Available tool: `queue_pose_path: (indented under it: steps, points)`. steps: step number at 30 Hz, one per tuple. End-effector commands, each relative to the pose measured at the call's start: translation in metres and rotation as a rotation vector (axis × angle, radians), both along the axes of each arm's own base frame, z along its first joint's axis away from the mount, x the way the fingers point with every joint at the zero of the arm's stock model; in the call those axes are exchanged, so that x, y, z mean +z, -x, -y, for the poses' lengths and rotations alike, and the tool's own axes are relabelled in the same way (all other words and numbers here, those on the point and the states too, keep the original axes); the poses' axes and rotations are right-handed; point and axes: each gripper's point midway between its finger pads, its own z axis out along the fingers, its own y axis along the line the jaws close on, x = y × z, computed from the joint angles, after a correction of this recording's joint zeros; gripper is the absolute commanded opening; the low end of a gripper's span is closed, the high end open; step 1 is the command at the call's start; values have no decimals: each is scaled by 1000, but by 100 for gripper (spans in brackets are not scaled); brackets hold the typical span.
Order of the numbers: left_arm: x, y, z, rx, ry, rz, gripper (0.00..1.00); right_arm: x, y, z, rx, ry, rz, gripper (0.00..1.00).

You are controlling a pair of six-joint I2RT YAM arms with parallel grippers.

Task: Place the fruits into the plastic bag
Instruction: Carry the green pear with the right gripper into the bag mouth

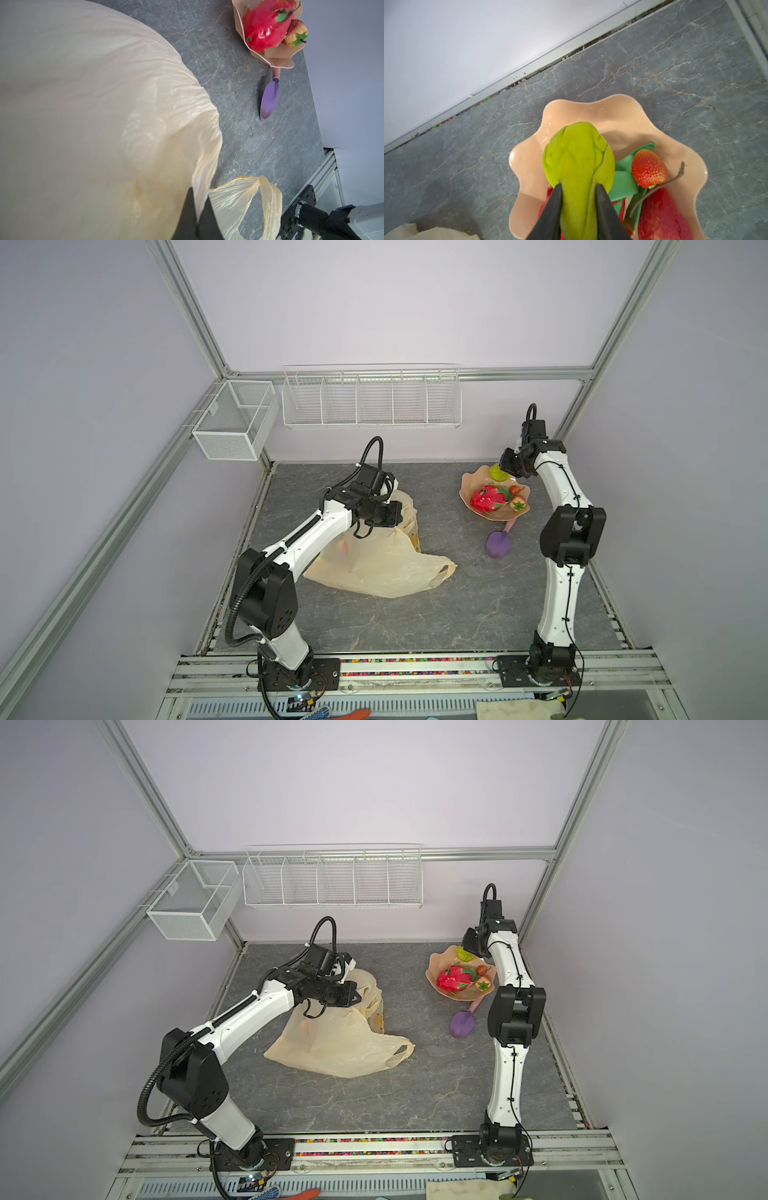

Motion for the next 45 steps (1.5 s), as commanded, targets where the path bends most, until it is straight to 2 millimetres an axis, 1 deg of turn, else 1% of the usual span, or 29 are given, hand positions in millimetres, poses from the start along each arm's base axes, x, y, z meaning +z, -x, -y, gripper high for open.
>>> queue_pose_path:
  steps: [1, 3, 6, 9, 14, 20, 23, 29, 32, 36, 37, 39, 44, 45]
  points:
    - [11, -3, 2, -4, 17, 32, 0, 32, 12, -4, 17, -15, 51, 19]
    - [11, -3, 2, -6, 17, 34, 0, 42, 16, -7, 25, -31, 74, 18]
    - [11, -2, 2, -8, 18, 36, 0, 56, 26, -18, 46, -87, 104, 18]
    - [11, -3, 3, -8, 21, 39, 0, 65, 41, -32, 66, -179, 143, 17]
    - [11, -3, 6, -18, 31, 35, 0, 76, 80, -56, 90, -345, 224, 15]
    - [14, -5, 8, -31, 35, 40, 0, 86, 130, -86, 158, -529, 252, 13]
    - [16, -5, 9, -36, 34, 44, 0, 89, 155, -99, 181, -592, 257, 12]
    - [16, -6, 10, -47, 35, 50, 0, 78, 202, -119, 194, -676, 228, 11]
    - [17, -6, 11, -49, 40, 51, 0, 72, 217, -128, 205, -706, 217, 10]
    - [18, -6, 13, -56, 46, 49, 0, 65, 226, -142, 226, -756, 206, 9]
    - [19, -6, 13, -57, 47, 50, 0, 54, 230, -147, 224, -768, 184, 9]
    - [19, -6, 13, -58, 49, 50, 0, 47, 231, -156, 230, -797, 171, 8]
    - [20, -7, 15, -61, 58, 51, 0, 34, 229, -185, 275, -842, 131, 8]
    - [20, -7, 15, -61, 59, 52, 0, 31, 231, -195, 297, -847, 115, 8]
